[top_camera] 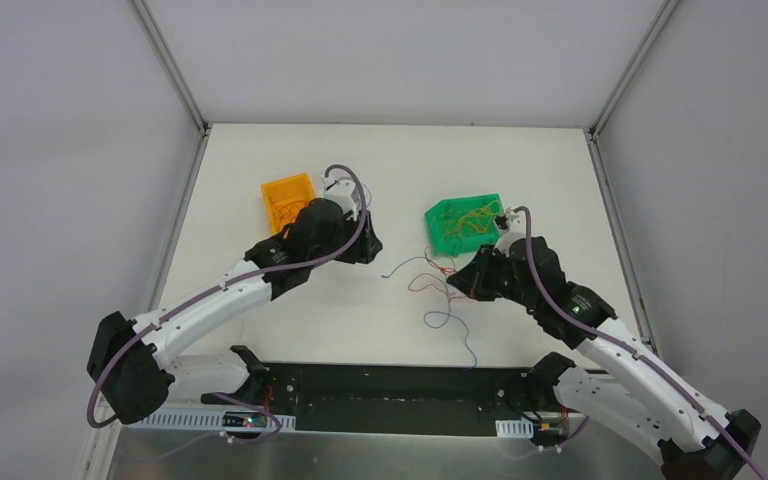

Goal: Untangle the cables
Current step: Untie the cable.

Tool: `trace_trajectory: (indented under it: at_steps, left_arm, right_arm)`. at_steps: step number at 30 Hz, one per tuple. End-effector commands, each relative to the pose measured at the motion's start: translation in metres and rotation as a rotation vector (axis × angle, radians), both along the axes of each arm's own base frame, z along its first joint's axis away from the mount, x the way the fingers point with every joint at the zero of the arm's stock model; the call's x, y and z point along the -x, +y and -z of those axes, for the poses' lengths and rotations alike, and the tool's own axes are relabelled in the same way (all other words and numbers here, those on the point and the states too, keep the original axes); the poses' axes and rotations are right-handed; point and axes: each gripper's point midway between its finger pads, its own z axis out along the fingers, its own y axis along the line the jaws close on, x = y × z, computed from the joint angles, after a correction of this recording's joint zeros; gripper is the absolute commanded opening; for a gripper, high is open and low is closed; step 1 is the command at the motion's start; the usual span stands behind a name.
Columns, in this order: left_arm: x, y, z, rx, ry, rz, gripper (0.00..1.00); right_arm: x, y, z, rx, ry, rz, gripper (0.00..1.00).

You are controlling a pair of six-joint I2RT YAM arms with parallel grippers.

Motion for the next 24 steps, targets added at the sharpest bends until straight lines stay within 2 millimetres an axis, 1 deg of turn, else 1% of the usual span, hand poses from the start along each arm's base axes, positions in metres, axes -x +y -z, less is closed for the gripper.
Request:
trace_trajectory:
  at_steps: [1,5,9,11,15,20,22,24]
  left_arm:
    - [0.01,-0.01,-0.026,0.08,-0.069,0.11,0.53]
    - [0.023,-0.019,-0.042,0.182,-0.154,0.198,0.6]
    - [0.044,-0.033,-0.055,0.316,-0.229,0.327,0.67]
    - [0.051,-0.038,-0.063,0.35,-0.273,0.364,0.68]
    - [0.069,-0.05,-0.07,0.336,-0.376,0.438,0.68]
    - [0.065,-0.064,-0.075,0.333,-0.367,0.432,0.66]
    - [0.057,-0.062,-0.075,0.318,-0.37,0.384,0.68]
    - [0.046,-0.053,-0.076,0.287,-0.376,0.298,0.69]
  right_arm:
    - [-0.012,0.005,-0.014,-0.01,-0.036,0.017,0.0]
    - [-0.026,0.014,-0.022,-0.017,-0.057,0.026,0.0]
    - [-0.04,0.024,-0.032,-0.044,-0.061,0.046,0.0]
    - [-0.047,0.028,-0.035,-0.052,-0.056,0.067,0.0]
    - [-0.057,0.039,-0.04,-0.077,-0.052,0.064,0.0]
    - [-0.063,0.05,-0.045,-0.1,-0.055,0.051,0.0]
    - [-0.065,0.051,-0.045,-0.101,-0.054,0.053,0.0]
    - [-0.067,0.051,-0.045,-0.097,-0.056,0.058,0.0]
